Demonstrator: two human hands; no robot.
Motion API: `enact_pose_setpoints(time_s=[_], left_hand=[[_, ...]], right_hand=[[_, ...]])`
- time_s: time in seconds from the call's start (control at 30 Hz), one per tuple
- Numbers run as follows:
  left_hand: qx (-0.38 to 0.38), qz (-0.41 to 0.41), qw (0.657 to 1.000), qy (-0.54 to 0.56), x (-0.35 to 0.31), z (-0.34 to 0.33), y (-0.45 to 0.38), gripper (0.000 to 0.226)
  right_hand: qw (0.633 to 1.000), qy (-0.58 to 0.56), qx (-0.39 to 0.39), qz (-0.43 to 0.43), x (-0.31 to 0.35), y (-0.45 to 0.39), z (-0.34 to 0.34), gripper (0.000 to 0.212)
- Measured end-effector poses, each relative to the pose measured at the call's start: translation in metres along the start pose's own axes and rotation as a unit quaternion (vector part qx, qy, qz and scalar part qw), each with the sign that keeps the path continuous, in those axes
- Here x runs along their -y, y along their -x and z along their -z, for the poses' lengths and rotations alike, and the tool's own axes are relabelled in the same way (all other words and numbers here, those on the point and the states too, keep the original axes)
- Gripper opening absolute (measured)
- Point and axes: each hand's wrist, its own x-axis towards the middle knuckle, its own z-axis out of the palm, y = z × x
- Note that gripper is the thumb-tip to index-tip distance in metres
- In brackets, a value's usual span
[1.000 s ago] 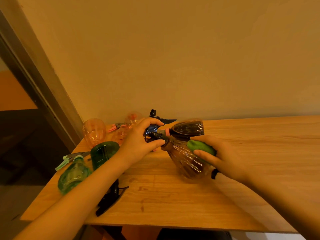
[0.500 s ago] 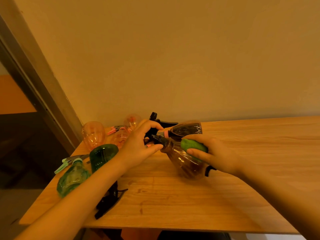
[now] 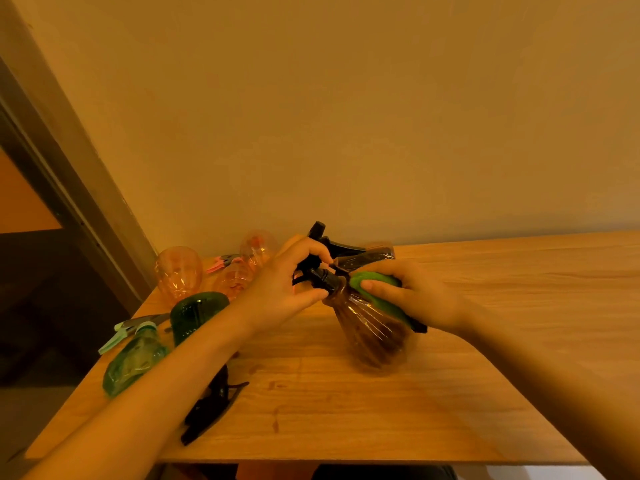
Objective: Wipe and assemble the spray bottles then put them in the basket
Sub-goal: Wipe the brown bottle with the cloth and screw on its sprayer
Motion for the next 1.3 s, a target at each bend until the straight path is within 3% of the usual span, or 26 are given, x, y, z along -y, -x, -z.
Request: enact_pose_setpoints(time_s=[0.37, 0.53, 0.7, 0.87, 1.17, 1.3], left_hand=[[-0.018, 0.03, 0.999, -0.009, 0.016, 0.003, 0.003, 0.053], [-0.03, 0.064, 0.997, -0.019, 0.014, 0.003, 0.004, 0.049], [-0.042, 0.096, 0.994, -0.039, 0.012, -0.002, -0.001, 0.033], [-0.057, 0.119, 0.991, -0.031, 0.012, -0.008, -0.003, 0.018], [-0.063, 0.173, 0.982, -0.038, 0.023, -0.005, -0.005, 0.012], [-0.066, 0.181, 0.98, -0.042, 0.027, -0.005, -0.004, 0.008]], right_hand=[[0.999, 0.035, 0.011, -0.002, -0.003, -0.004, -0.005, 0.022], [0.999, 0.013, -0.052, -0.01, -0.019, 0.018, -0.002, 0.024], [0.986, 0.121, -0.105, 0.041, -0.018, 0.022, -0.012, 0.029], [0.964, 0.223, -0.097, 0.111, 0.007, 0.014, -0.027, 0.033], [0.931, 0.308, -0.131, 0.147, -0.005, 0.013, -0.039, 0.039], [0.933, 0.305, -0.139, 0.128, -0.017, 0.025, -0.033, 0.046]])
